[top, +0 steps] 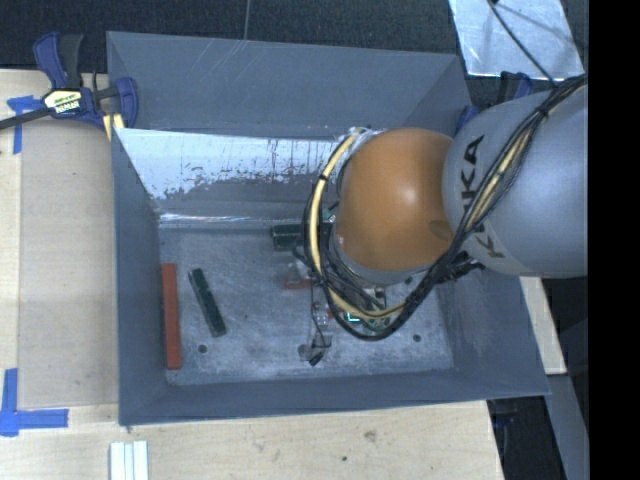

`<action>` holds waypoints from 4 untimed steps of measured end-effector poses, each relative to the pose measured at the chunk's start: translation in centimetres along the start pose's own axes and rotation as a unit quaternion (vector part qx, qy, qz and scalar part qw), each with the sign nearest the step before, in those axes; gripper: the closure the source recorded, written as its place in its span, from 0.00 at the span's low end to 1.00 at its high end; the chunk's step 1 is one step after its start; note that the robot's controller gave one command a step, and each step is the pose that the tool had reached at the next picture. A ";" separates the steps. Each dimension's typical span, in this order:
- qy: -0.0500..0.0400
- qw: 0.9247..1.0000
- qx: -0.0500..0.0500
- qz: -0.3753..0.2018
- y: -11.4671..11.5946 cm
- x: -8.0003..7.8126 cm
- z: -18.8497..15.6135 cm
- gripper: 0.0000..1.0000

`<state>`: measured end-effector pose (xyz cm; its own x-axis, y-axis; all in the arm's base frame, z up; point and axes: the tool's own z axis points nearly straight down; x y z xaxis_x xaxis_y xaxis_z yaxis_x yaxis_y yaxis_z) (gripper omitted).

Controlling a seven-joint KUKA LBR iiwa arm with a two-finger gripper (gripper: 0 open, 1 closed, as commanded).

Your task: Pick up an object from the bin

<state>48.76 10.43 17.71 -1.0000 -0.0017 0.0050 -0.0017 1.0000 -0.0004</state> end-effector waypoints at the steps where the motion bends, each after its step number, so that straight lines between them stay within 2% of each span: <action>1: -0.002 1.000 0.002 0.003 -5.9 -1.1 2.2 0.00; 2: -0.005 0.999 0.000 -0.037 -8.5 -5.1 10.6 0.00; 3: -0.005 0.999 -0.001 -0.036 -8.4 -5.0 10.4 1.00; 4: -0.004 0.999 0.000 -0.036 -8.5 -5.0 10.4 0.00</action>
Offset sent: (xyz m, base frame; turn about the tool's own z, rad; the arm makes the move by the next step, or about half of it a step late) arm 0.0104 -0.0543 -0.0210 0.0003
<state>53.70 1.98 7.28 -0.9973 -0.0739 -0.0038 -0.0739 0.9973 0.0003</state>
